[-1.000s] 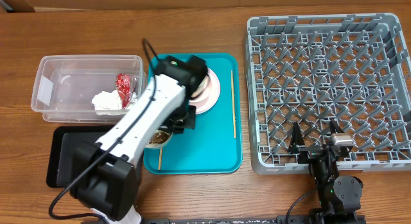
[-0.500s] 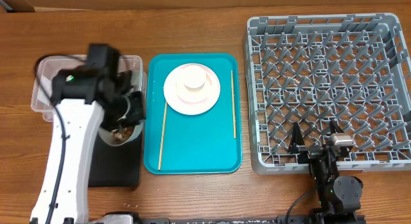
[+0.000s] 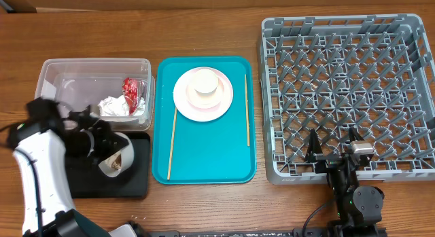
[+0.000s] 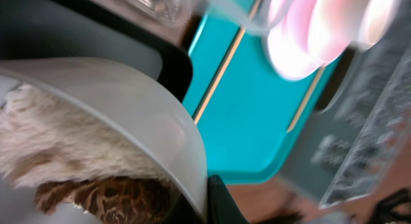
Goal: Sort waste into correct bins and load items into the dishwasher
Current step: 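Grasp bowl rim with left gripper and lift it, then tip bowl over black tray with left gripper to dump scraps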
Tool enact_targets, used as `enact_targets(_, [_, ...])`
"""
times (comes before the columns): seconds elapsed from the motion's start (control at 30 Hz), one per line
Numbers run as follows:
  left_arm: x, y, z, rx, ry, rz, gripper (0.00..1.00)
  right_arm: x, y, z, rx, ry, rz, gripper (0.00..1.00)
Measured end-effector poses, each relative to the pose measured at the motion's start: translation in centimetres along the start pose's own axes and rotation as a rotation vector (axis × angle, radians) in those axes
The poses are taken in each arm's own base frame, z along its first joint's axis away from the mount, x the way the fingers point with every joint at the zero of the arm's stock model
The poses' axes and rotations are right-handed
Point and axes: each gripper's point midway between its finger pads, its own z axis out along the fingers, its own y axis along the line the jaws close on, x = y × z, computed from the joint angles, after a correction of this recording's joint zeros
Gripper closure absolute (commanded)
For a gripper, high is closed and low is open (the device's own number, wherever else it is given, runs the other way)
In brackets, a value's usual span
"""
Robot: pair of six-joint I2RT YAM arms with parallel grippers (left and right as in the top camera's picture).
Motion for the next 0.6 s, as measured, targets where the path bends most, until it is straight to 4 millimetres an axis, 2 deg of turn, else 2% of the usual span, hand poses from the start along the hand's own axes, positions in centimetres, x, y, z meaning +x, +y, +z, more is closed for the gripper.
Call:
enact_targets(0.33, [-3.4,3.1,-3.4,0.273,-0.265,-0.136,0.96,0.0,0.0,0.0,0.0,0.0,0.0,0.0])
enact_targets(0.6, [-4.5,3.5,-3.5,0.355,-0.35,-0.111,0.96,0.0,0.0,0.0,0.0,0.0,0.0,0.0])
